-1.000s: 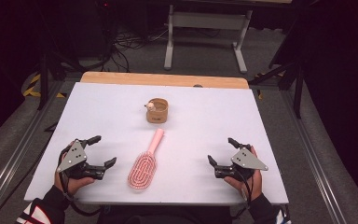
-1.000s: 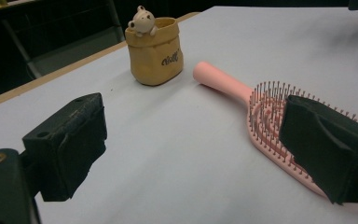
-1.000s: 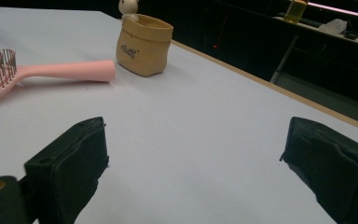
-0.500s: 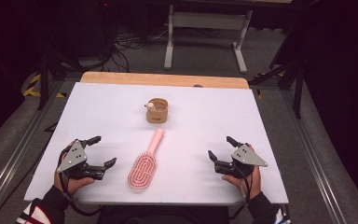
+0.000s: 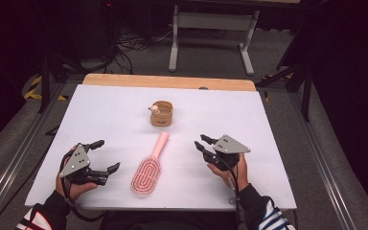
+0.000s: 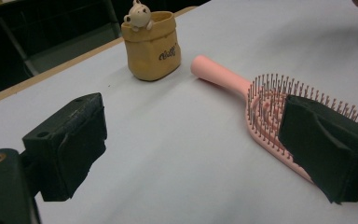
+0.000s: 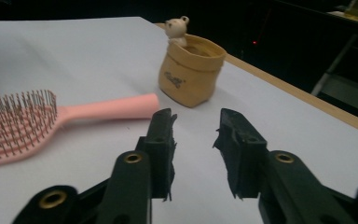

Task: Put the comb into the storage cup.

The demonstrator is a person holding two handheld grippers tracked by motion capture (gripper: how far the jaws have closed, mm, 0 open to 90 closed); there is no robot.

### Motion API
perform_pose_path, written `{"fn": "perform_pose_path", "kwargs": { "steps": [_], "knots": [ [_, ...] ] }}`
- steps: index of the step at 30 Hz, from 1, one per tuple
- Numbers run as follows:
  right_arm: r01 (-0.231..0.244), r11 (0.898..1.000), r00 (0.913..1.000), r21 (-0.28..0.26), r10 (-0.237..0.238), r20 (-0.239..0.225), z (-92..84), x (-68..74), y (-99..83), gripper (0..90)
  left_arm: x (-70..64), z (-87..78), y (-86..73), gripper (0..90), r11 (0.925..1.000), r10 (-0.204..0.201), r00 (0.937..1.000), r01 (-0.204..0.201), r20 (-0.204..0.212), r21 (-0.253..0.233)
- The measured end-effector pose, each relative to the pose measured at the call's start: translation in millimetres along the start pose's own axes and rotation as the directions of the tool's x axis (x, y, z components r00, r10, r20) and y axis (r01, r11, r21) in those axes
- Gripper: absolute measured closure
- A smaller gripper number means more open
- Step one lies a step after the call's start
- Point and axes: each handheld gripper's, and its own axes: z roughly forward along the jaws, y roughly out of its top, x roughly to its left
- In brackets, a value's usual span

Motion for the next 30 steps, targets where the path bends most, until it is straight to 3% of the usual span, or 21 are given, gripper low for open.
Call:
{"fn": "perform_pose_path", "kwargs": {
  "steps": [4, 8, 16, 22, 30],
  "knots": [
    [0.017, 1.0, 0.9982, -0.01, -0.018, -0.057, 22.2, 10.0, 11.6, 81.0, 1.2, 1.1, -0.6, 9.0, 1.0, 0.003, 1.0, -0.003, -0.002, 0.005],
    [0.039, 0.999, 0.9944, -0.006, -0.04, -0.098, 41.1, 18.5, 18.3, 88.8, 0.3, 1.9, -0.8, 8.6, 1.0, 0.002, 0.9999, -0.002, 0.011, 0.005],
    [0.073, 0.997, 0.988, 0.038, -0.067, -0.139, 73.3, 23.6, 24.2, 90.0, 0.3, 2.9, -1.2, 8.8, 0.9999, 0.008, 0.9999, -0.008, 0.014, 0.013],
    [0.118, 0.989, 0.9796, 0.093, -0.101, -0.174, 100.3, 30.3, 28.5, 90.0, 0.5, 3.2, -1.7, 8.8, 0.9999, 0.003, 0.9999, -0.003, 0.017, 0.013],
    [0.141, 0.98, 0.9724, 0.139, -0.111, -0.205, 129.0, 44.6, 38.1, 90.0, 0.7, 3.3, -2.4, 8.7, 0.9999, -0.004, 0.9998, 0.004, 0.017, 0.011]
  ]
}}
